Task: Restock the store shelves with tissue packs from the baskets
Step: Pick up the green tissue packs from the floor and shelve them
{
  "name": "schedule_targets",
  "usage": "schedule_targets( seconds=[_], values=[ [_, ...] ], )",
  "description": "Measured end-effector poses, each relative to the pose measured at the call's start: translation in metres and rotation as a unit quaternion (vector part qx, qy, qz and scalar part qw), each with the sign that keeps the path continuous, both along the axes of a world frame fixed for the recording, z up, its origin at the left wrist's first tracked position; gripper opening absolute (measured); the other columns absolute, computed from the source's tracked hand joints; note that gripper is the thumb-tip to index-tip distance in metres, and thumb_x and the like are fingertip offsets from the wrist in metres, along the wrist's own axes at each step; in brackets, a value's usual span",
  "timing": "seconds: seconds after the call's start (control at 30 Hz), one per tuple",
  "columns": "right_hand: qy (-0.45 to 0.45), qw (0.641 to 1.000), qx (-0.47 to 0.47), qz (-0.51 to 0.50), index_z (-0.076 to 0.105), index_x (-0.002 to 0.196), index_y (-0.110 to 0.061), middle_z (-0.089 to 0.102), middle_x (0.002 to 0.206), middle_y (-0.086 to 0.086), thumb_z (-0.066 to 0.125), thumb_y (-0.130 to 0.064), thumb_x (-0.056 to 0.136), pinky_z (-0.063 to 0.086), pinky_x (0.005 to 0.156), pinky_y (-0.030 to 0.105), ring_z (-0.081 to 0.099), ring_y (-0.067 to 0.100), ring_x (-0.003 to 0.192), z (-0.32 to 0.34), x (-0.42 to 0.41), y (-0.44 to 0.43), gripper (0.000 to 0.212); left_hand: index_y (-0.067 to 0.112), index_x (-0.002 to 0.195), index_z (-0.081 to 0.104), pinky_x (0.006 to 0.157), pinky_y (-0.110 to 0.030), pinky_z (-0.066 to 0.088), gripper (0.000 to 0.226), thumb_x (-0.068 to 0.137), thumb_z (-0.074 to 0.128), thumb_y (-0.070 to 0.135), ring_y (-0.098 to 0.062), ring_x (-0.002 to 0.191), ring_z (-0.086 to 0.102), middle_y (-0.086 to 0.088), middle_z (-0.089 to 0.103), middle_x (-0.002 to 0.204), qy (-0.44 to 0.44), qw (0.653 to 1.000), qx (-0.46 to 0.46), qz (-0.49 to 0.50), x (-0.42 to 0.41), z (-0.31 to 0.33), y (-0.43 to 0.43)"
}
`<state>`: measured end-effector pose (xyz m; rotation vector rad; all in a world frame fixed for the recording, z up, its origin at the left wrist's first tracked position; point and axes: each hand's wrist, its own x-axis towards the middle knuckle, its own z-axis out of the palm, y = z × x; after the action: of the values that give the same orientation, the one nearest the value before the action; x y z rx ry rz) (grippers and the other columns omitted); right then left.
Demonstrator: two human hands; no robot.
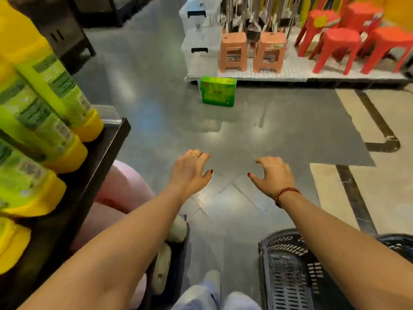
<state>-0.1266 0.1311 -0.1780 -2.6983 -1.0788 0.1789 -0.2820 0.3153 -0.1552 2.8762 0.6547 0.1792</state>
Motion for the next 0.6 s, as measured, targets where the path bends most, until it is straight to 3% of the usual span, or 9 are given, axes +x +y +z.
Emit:
schedule_targets(
  seconds=[0.17, 0.33, 0.6],
  values=[
    [0.007, 0.999, 0.024, -0.022, 0.054, 0.129, -0.018, 0.056, 0.131, 0.003, 0.058, -0.045, 0.089, 0.033, 0.1, 0.036, 0.042, 0.025, 0.125, 0.007, 0.059, 0.049, 0.048, 0.015, 0.132, 0.052, 0.087, -0.036, 0.044, 0.047, 0.09, 0.057, 0.036, -0.025, 0.121, 0.048, -0.005, 0.057, 0.127, 0.03, 0.999, 0.004, -0.017, 0.072, -0.002, 0.057],
    [0.01, 0.998, 0.042, -0.038, 0.054, 0.129, -0.017, 0.055, 0.131, 0.002, 0.058, -0.043, 0.089, 0.033, 0.1, 0.035, 0.042, 0.024, 0.125, 0.004, 0.147, 0.106, 0.047, 0.015, 0.129, 0.052, 0.083, -0.036, 0.045, 0.044, 0.091, 0.054, 0.039, -0.026, 0.112, 0.05, -0.004, 0.057, 0.121, 0.058, 0.997, 0.032, -0.046, 0.164, -0.012, 0.116],
    [0.021, 0.998, 0.062, -0.02, 0.052, 0.131, -0.019, 0.054, 0.134, 0.001, 0.057, -0.043, 0.09, 0.033, 0.099, 0.035, 0.042, 0.023, 0.125, 0.004, 0.326, 0.224, 0.048, 0.015, 0.13, 0.052, 0.087, -0.038, 0.045, 0.047, 0.09, 0.057, 0.039, -0.026, 0.115, 0.049, -0.005, 0.057, 0.122, 0.044, 0.999, 0.008, 0.019, 0.326, -0.016, 0.237]
  ],
)
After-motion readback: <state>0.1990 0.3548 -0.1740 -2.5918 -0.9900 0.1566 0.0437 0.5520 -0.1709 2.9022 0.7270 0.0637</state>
